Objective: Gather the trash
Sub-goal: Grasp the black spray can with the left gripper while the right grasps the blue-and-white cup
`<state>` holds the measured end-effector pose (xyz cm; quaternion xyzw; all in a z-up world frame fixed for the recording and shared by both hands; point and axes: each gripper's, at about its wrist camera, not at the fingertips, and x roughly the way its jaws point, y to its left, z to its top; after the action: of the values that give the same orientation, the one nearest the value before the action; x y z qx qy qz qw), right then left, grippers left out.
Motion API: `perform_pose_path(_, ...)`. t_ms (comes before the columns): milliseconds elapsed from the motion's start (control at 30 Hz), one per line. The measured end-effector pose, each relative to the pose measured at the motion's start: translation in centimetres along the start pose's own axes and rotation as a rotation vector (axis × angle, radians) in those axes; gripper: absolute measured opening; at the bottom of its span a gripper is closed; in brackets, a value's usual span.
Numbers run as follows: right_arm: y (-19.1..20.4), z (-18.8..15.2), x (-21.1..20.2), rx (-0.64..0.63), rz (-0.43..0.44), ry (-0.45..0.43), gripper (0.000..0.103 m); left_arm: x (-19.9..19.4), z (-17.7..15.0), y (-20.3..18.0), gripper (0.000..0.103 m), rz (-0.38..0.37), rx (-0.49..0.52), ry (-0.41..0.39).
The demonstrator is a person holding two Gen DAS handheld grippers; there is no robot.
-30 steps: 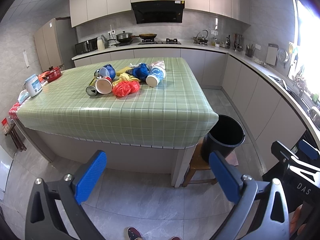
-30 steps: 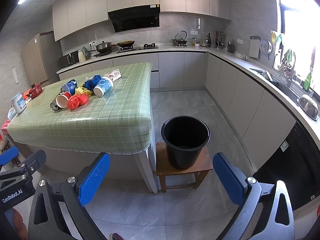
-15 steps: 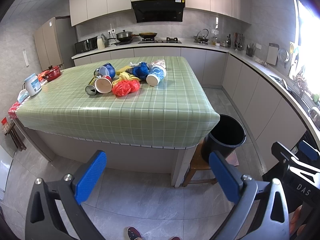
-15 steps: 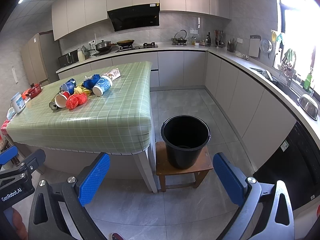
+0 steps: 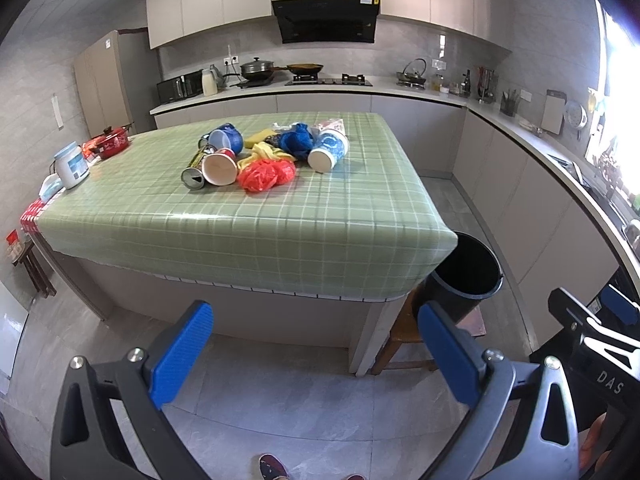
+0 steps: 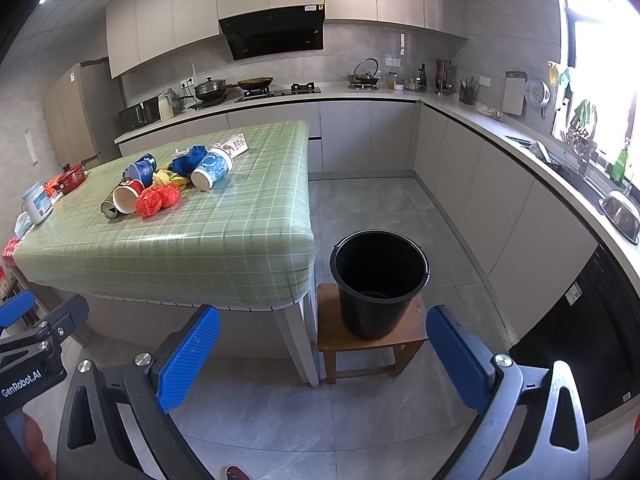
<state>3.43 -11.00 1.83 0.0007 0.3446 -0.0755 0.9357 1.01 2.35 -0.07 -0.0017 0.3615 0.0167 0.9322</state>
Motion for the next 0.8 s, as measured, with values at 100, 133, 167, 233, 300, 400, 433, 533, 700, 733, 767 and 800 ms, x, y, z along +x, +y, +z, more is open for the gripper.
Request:
perform_pose_path(100,0.6,0.3,0.3,-0.002,-0.001,0.002,0.103,0.4,0.3,1.0,0.103,0.007,-0.01,0.004)
perform_pose_path(133,0.9,0.4,0.4,-0.002,-0.001,0.003,0.103,0.5,0.4,1.3,0.103,0.008,-0.013,0.005)
perform_pose_path(167,1.2,0.5,0.5,-0.002,-0.002,0.004,0.103,0.7,0.6,1.7,0.103,0.01,-0.015,0.007)
perform_pose_path(233,1.8,0.7,0.8,-0.001,-0.002,0.007,0.103,1.0,0.9,2.3,0.103,0.013,-0.019,0.009)
perform_pose_path(300,2.5,0.9,1.1,0.001,-0.002,0.008,0.103,1.5,1.3,3.3,0.103,0.017,-0.023,0.011)
perform_pose_path(400,3.7,1.4,1.6,0.006,-0.003,0.01,0.103,2.2,2.0,5.1,0.103,0.022,-0.032,0.014)
perform_pose_path(433,4.1,1.6,1.7,0.008,-0.003,0.01,0.103,2.4,2.3,5.6,0.103,0.022,-0.035,0.015)
perform_pose_path(533,6.1,2.3,2.5,0.007,0.002,0.013,0.103,3.2,3.1,7.4,0.103,0.027,-0.039,0.017)
perform_pose_path(700,9.7,3.5,3.7,0.002,0.012,0.013,0.103,4.5,4.4,10.5,0.103,0.034,-0.043,0.019)
perform_pose_path(733,10.4,3.7,4.0,0.0,0.014,0.013,0.103,4.8,4.7,11.1,0.103,0.036,-0.043,0.02)
perform_pose_path(767,11.2,3.9,4.3,-0.001,0.016,0.014,0.103,5.1,5.0,11.7,0.103,0.039,-0.043,0.02)
perform_pose_path(800,12.0,4.1,4.6,-0.002,0.02,0.014,0.103,5.5,5.3,12.6,0.103,0.043,-0.043,0.021)
